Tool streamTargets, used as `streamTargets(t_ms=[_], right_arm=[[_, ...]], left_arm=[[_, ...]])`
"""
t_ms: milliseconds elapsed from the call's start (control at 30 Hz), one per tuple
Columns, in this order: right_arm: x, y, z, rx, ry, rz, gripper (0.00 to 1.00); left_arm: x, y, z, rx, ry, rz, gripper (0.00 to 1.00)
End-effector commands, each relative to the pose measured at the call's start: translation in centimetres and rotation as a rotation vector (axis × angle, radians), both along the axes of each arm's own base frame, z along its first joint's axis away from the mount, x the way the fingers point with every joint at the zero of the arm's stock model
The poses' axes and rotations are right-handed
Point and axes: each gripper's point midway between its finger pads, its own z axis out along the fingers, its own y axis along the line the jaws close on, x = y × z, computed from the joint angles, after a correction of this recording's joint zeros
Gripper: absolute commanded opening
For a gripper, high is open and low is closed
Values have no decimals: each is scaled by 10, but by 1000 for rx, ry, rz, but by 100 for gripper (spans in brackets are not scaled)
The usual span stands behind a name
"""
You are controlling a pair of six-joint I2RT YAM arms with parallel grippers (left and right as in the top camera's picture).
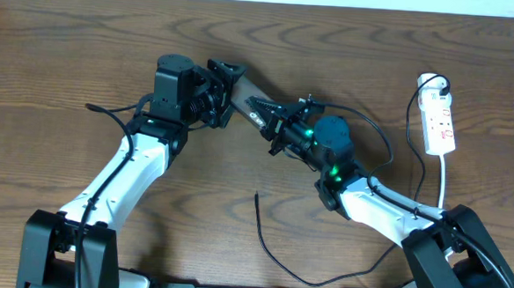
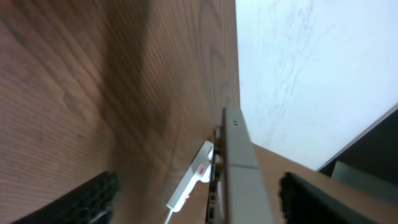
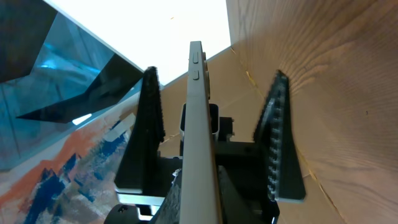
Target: Plug charger to phone and switch on socket
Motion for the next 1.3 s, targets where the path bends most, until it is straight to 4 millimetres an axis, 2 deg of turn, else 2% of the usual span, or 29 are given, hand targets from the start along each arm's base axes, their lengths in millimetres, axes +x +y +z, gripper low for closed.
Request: streamTargets(t_ms=[0,133,333,467,800,900,1200,1233,1267], right_arm=[[2,3,12,26,-20,-17,1],[-2,8,12,26,-21,-7,1],[-4,10,12,26,-21,-3,1],[-4,11,12,26,-21,-2,1],[-7,14,12,25,-21,1,1],[-7,15,12,25,-21,2,1],[-8,16,12,25,-21,2,2],[-8,16,12,25,-21,2,6],[-8,16,12,25,-21,2,16]], left_arm=[[6,2,17,5,-49,13,72],[8,4,17,13,-52,28,70],[12,3,24,4,-87,28,54],[13,3,26,-1,-96,29,40],[13,3,26,-1,-96,28,19],[13,3,26,0,-96,28,8],[13,3,26,0,-96,28,8],[13,3,26,-1,-95,28,8],[13,3,26,0,-95,28,7]])
